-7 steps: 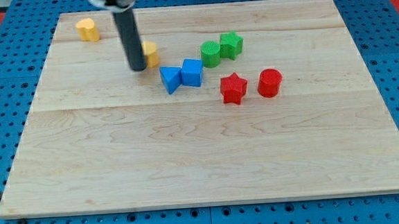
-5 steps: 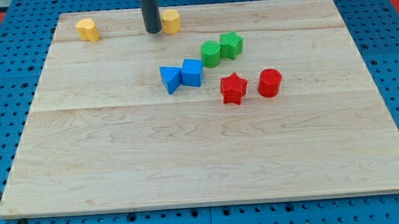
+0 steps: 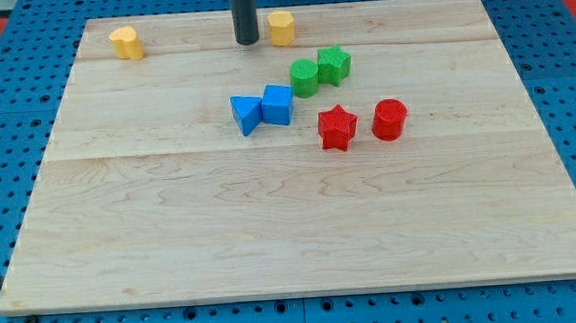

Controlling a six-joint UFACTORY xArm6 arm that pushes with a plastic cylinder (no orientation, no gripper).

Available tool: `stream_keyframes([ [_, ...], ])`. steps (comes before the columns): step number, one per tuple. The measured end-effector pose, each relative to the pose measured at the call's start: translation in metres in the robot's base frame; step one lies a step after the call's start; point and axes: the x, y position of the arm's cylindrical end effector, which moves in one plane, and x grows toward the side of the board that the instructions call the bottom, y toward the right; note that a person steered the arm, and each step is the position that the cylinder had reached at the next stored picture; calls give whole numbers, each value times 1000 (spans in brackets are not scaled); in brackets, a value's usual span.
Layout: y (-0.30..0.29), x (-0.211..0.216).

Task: Push the yellow hexagon to the top center of the board

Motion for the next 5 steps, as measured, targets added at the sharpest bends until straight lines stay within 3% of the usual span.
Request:
stream_keyframes([
  [1,2,-30],
  [2,24,0],
  [5,15,-6],
])
